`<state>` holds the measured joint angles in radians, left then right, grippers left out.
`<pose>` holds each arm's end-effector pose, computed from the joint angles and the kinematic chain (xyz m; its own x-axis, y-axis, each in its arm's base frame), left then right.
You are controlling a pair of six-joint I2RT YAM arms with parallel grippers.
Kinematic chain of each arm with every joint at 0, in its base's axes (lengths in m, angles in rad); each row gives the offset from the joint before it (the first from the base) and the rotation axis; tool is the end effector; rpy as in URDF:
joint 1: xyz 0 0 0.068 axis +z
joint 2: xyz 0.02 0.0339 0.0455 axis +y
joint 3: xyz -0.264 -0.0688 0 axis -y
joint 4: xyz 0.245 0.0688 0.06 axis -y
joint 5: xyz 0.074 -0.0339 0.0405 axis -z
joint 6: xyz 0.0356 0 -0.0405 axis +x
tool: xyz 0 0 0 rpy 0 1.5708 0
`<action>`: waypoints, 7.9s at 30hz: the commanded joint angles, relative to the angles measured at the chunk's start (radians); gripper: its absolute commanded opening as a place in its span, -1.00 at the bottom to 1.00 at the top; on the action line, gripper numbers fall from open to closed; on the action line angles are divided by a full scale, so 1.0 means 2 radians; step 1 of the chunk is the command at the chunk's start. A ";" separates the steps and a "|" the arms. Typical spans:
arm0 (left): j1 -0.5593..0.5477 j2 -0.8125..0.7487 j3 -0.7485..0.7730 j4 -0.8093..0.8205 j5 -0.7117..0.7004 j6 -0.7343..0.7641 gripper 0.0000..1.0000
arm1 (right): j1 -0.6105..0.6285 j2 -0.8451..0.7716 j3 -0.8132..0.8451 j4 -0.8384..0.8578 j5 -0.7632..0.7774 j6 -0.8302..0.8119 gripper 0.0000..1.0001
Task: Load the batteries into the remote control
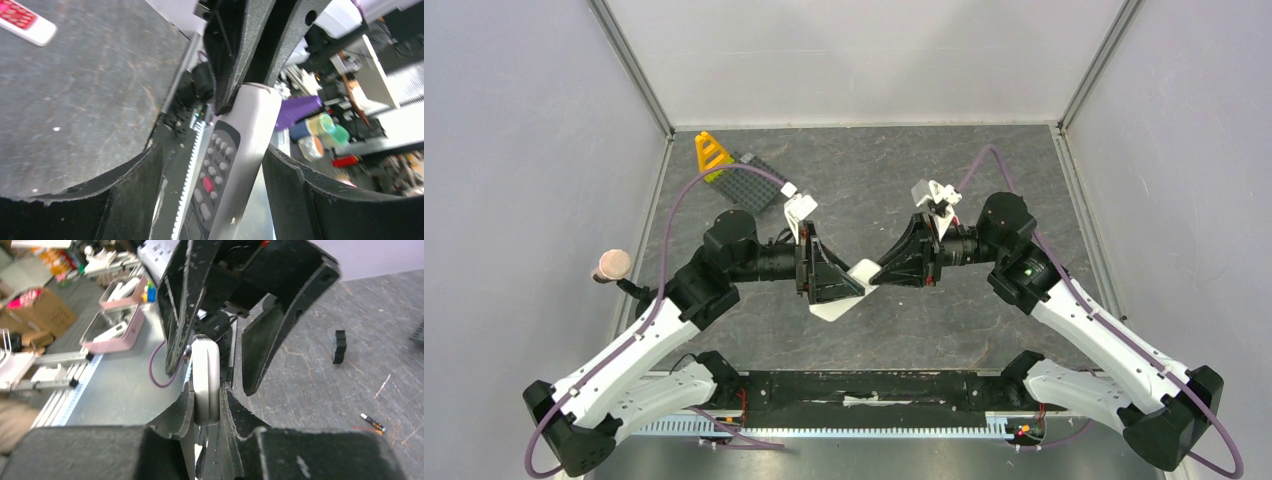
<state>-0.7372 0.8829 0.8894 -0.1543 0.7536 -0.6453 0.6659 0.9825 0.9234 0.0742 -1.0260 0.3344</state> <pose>0.1286 -0.1497 0.3643 -0.6833 0.0280 -0.7296 0.7264 0.1274 -0.6754 0.1495 0.1562 0.3799 -0.3146 -0.0308 -0.9487 -0.9415 -0.1171 0.3160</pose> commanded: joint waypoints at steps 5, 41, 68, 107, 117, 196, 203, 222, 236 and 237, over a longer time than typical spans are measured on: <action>-0.002 -0.078 0.005 -0.034 -0.138 0.043 0.55 | 0.001 0.004 -0.017 0.138 0.156 0.200 -1.00; -0.002 -0.144 -0.094 0.087 -0.295 -0.098 -0.96 | 0.001 0.003 -0.108 0.238 0.271 0.344 -1.00; -0.002 -0.174 -0.118 0.106 -0.301 -0.096 -0.96 | -0.024 -0.027 -0.230 0.411 0.353 0.509 -0.92; -0.002 -0.114 -0.076 0.053 -0.260 -0.085 -0.96 | -0.025 0.036 -0.068 0.106 0.275 0.203 0.79; -0.002 -0.114 -0.074 0.044 -0.273 -0.084 -0.96 | -0.025 0.040 -0.078 0.096 0.259 0.243 0.27; -0.001 -0.109 -0.061 -0.141 -0.365 0.053 -0.96 | -0.025 0.122 -0.275 -0.028 0.484 0.275 -0.09; -0.001 -0.121 -0.051 -0.166 -0.413 0.055 -0.96 | -0.024 0.097 -0.231 -0.055 0.510 0.235 0.47; -0.001 -0.194 -0.024 -0.244 -0.531 0.049 -0.96 | 0.135 0.422 0.133 -0.144 0.713 0.268 -0.05; -0.001 -0.224 -0.016 -0.259 -0.536 0.040 -0.96 | 0.162 0.581 0.326 -0.275 0.792 0.289 -0.20; -0.001 -0.224 -0.014 -0.259 -0.536 0.042 -0.96 | 0.162 0.584 0.327 -0.276 0.794 0.288 -0.23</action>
<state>-0.7410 0.4385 0.8051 -0.6891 -0.2882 -0.5709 0.9894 2.1242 1.5269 -0.3992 0.4961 0.8902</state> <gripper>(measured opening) 0.273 0.406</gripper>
